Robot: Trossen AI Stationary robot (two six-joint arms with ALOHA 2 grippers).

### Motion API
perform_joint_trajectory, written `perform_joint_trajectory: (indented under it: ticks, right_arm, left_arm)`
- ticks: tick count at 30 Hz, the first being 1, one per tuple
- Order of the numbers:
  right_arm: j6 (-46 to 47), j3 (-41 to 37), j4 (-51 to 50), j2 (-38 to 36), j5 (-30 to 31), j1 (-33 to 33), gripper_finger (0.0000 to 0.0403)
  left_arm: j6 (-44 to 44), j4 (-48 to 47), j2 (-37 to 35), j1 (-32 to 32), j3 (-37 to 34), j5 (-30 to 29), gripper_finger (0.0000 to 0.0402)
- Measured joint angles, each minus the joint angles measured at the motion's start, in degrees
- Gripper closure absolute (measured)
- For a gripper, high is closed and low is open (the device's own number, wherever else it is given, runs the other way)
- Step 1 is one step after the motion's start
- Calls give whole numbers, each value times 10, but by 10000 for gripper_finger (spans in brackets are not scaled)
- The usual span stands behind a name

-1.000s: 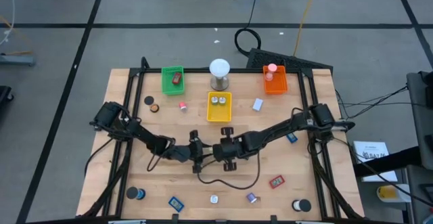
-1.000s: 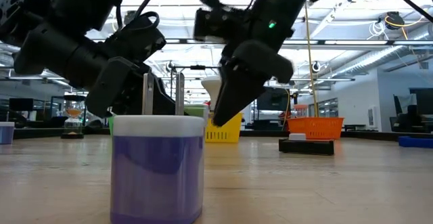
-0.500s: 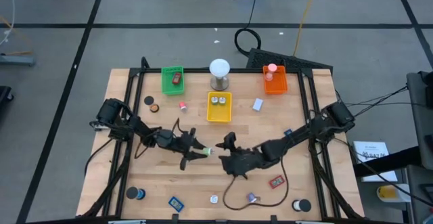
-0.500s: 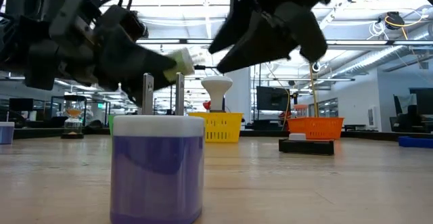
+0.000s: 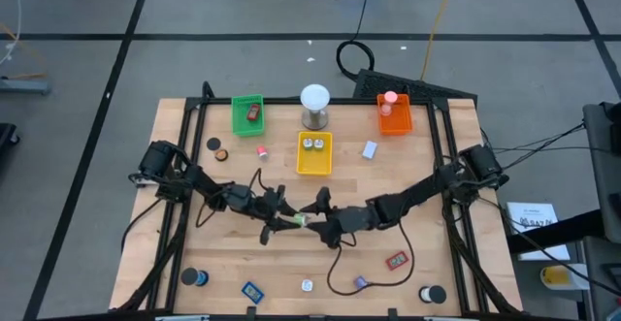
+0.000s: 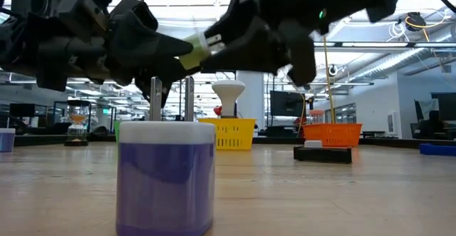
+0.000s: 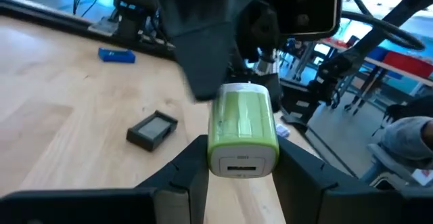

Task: Pick & Place Office items
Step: Put the green charger adapter into the yellow bin

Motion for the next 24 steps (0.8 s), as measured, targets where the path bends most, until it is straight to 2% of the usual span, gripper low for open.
perform_joint_trajectory:
  ticks: [13, 16, 21, 24]
  right_arm:
    - [-17, 1, 27, 2, -32, 0, 271]
    - [-17, 1, 23, 2, -32, -1, 274]
    - [-10, 1, 24, 2, -30, -1, 250]
    - [-1, 1, 23, 2, -30, -4, 255]
  left_arm:
    - [-2, -7, 0, 1, 4, -4, 268]
    - [-4, -8, 0, 2, 4, -4, 268]
    - [-1, -8, 0, 2, 5, -4, 268]
    - [2, -7, 0, 1, 5, -4, 264]
